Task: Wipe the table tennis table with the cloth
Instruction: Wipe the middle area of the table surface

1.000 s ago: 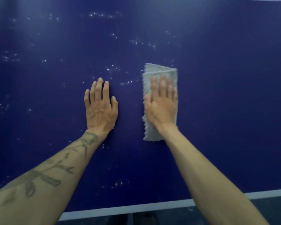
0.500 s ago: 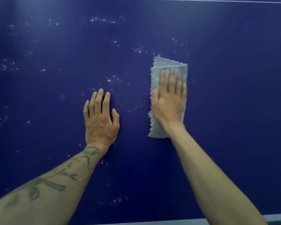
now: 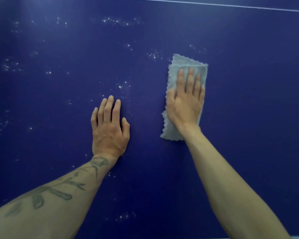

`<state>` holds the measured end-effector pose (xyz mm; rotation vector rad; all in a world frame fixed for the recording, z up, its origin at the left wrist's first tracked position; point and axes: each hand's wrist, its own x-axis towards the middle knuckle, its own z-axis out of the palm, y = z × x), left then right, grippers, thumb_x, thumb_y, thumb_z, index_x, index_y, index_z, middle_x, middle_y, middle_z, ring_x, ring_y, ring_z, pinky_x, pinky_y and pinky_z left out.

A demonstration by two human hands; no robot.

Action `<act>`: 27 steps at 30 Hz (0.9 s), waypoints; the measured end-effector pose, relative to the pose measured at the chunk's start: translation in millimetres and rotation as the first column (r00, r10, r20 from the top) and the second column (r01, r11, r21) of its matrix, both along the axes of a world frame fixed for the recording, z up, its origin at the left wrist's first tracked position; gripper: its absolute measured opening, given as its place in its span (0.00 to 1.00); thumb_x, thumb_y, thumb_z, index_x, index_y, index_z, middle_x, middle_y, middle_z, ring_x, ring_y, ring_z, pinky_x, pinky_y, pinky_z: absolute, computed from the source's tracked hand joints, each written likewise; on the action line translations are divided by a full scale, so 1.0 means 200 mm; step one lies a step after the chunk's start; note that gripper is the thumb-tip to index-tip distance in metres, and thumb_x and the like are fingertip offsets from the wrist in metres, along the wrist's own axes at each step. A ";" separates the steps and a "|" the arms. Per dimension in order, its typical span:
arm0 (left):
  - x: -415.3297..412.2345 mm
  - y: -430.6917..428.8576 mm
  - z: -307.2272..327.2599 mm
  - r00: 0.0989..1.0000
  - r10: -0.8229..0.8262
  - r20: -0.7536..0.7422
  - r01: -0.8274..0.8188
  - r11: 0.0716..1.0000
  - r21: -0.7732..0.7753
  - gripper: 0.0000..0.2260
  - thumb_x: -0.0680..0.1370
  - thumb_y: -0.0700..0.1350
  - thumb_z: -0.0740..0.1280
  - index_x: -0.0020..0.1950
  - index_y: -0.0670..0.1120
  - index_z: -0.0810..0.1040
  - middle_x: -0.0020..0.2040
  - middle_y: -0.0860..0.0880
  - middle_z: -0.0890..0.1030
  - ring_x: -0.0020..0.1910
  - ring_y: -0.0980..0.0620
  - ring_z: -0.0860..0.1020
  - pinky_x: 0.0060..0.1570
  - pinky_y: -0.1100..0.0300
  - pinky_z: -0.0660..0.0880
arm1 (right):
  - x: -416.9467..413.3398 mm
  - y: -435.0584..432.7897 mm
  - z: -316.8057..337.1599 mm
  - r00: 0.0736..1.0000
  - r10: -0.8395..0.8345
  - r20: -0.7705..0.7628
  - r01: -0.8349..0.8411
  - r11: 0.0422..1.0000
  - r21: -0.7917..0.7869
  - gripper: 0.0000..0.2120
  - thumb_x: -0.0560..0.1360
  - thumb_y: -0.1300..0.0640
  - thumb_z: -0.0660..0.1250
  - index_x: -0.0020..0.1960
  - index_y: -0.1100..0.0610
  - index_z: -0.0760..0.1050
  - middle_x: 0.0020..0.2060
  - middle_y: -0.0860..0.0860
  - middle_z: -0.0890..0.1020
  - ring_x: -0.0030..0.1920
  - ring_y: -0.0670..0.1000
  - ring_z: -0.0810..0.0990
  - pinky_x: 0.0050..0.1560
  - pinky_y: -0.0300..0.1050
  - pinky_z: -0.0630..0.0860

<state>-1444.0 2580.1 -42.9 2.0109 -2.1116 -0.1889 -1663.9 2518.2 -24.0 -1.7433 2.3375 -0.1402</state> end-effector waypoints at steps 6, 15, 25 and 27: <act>-0.01 0.00 0.02 1.000 0.000 -0.008 0.000 1.000 -0.005 0.25 0.84 0.48 0.58 0.81 0.43 0.65 0.82 0.42 0.64 0.82 0.42 0.60 0.82 0.42 0.54 | 0.26 0.15 -0.03 0.914 0.405 -0.011 -0.406 0.913 -0.035 0.31 0.86 0.46 0.51 0.87 0.50 0.50 0.87 0.53 0.49 0.86 0.55 0.46 0.85 0.58 0.48; 0.00 -0.01 0.01 1.000 -0.004 -0.003 0.004 1.000 0.029 0.25 0.84 0.49 0.56 0.81 0.43 0.63 0.82 0.43 0.63 0.83 0.43 0.59 0.82 0.41 0.55 | -0.11 -0.13 0.01 0.996 -0.091 -0.020 0.091 0.996 0.012 0.31 0.87 0.45 0.46 0.88 0.50 0.44 0.87 0.52 0.45 0.86 0.55 0.43 0.85 0.59 0.43; 0.00 -0.01 0.02 1.000 -0.002 0.002 0.002 0.999 0.032 0.25 0.84 0.48 0.56 0.81 0.42 0.64 0.82 0.42 0.63 0.83 0.42 0.59 0.82 0.41 0.54 | -0.02 0.08 -0.01 0.954 0.299 -0.028 -0.298 0.954 0.031 0.32 0.85 0.45 0.48 0.87 0.49 0.49 0.87 0.51 0.49 0.86 0.53 0.45 0.85 0.55 0.44; -0.01 -0.01 0.02 1.000 -0.003 0.008 0.002 0.999 0.052 0.26 0.84 0.48 0.56 0.82 0.42 0.64 0.82 0.42 0.62 0.83 0.42 0.58 0.82 0.41 0.54 | -0.11 -0.04 0.00 0.996 0.079 -0.029 -0.077 0.996 0.052 0.32 0.85 0.45 0.46 0.88 0.49 0.47 0.87 0.51 0.47 0.86 0.54 0.44 0.85 0.56 0.44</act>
